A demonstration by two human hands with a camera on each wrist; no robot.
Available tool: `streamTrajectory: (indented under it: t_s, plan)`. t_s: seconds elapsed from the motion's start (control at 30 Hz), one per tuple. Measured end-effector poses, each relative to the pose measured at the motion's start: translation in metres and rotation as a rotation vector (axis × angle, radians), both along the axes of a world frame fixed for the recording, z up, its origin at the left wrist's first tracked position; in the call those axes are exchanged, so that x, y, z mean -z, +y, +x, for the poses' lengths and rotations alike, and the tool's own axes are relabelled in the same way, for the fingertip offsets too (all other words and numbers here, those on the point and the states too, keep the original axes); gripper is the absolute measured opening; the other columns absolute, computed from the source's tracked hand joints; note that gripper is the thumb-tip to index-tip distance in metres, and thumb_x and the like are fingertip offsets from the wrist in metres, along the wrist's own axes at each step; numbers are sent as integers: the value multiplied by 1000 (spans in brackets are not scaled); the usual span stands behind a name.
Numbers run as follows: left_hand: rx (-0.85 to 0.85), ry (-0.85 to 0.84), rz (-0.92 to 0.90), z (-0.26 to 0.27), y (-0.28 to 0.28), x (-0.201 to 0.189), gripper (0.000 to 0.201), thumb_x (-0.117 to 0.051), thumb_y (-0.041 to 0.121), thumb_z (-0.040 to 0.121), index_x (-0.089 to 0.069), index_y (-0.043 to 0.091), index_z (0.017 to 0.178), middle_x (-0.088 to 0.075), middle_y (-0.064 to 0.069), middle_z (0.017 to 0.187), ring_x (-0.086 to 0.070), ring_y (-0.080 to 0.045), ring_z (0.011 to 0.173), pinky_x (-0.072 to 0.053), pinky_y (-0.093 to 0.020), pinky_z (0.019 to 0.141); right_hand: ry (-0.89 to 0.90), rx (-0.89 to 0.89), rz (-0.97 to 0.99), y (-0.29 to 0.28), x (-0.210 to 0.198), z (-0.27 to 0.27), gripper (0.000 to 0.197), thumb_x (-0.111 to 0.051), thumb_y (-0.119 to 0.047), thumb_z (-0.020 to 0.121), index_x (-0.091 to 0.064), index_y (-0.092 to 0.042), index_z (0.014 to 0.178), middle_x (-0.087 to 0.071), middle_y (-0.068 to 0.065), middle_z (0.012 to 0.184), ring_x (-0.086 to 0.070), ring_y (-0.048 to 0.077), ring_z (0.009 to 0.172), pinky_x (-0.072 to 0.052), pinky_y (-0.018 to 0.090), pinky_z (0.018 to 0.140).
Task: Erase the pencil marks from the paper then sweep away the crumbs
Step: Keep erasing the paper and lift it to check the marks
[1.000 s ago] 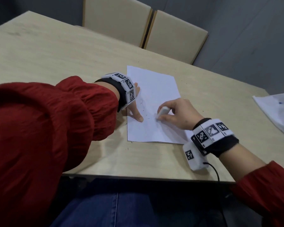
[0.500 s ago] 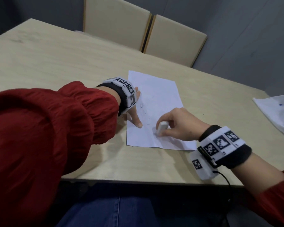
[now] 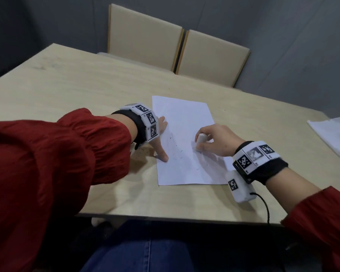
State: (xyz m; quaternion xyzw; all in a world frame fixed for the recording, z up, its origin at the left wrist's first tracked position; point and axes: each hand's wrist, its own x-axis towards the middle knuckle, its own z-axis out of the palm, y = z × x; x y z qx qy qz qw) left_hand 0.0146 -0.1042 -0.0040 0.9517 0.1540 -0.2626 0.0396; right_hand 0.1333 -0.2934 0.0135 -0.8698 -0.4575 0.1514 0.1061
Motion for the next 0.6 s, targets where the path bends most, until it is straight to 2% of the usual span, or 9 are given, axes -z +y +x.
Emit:
streamTrajectory:
  t_s: [0.07, 0.1, 0.17, 0.27, 0.37, 0.43, 0.47, 0.53, 0.6]
  plan:
    - [0, 0, 0, -2, -1, 5, 138, -64, 81, 61, 16, 16, 153, 22, -3, 160, 9, -22, 150, -7, -45, 121, -24, -56, 33, 12, -6, -5, 7, -73, -17, 79, -70, -21, 84, -62, -12, 74, -54, 0, 67, -41, 17, 63]
    - [5, -7, 0, -2, -2, 6, 138, -64, 80, 62, 16, 15, 152, 22, -4, 160, 10, -22, 149, -5, -45, 122, -32, -74, 52, 20, -8, -7, 8, -75, -18, 78, -71, -19, 86, -61, -11, 73, -52, -2, 65, -38, 10, 58]
    - [5, -25, -8, -4, -5, 4, 135, -66, 76, 65, 15, 13, 153, 21, -6, 160, 11, -22, 149, -5, -45, 122, -54, -93, 95, 38, -10, -10, 10, -72, -15, 79, -73, -15, 89, -62, -8, 77, -53, 4, 68, -35, 2, 54]
    - [19, -52, -1, -6, -9, 1, 130, -68, 71, 69, 11, 11, 153, 14, -8, 162, 6, -23, 150, -8, -44, 121, -78, -86, 149, 63, -5, -14, 14, -66, -9, 81, -72, -12, 93, -62, -6, 84, -53, 8, 78, -35, 11, 58]
    - [28, -75, -17, -6, -9, 0, 130, -71, 69, 68, 10, 17, 155, 9, -8, 162, 0, -25, 150, -12, -44, 121, -120, -129, 148, 80, 2, -19, 17, -62, -5, 79, -72, -10, 92, -66, 0, 86, -52, 11, 77, -32, 13, 59]
    - [19, -100, -37, -6, -8, -2, 128, -75, 67, 65, 5, 23, 155, -1, -7, 163, -15, -26, 148, -21, -42, 117, -143, -172, 104, 86, 4, -22, 20, -58, -2, 77, -72, -10, 91, -68, 2, 85, -52, 14, 77, -35, 17, 58]
    - [13, -109, -46, -6, -8, -2, 127, -76, 66, 65, 3, 25, 155, -5, -7, 162, -19, -26, 146, -24, -42, 116, -148, -181, 86, 87, 5, -23, 21, -57, -3, 77, -72, -10, 90, -68, 2, 83, -54, 16, 77, -40, 20, 61]
    - [21, -104, -39, -6, -8, -2, 128, -75, 67, 65, 6, 25, 155, -2, -5, 163, -12, -24, 149, -21, -43, 117, -148, -168, 79, 87, 6, -22, 18, -56, -8, 76, -71, -14, 85, -69, 1, 80, -58, 21, 79, -52, 30, 71]
    - [21, -71, -23, -4, -7, 2, 131, -72, 70, 65, 13, 24, 154, 12, -4, 163, 3, -23, 150, -10, -45, 119, -135, -154, 66, 80, 6, -24, 13, -59, -14, 76, -71, -19, 80, -67, -5, 73, -59, 21, 79, -54, 36, 76]
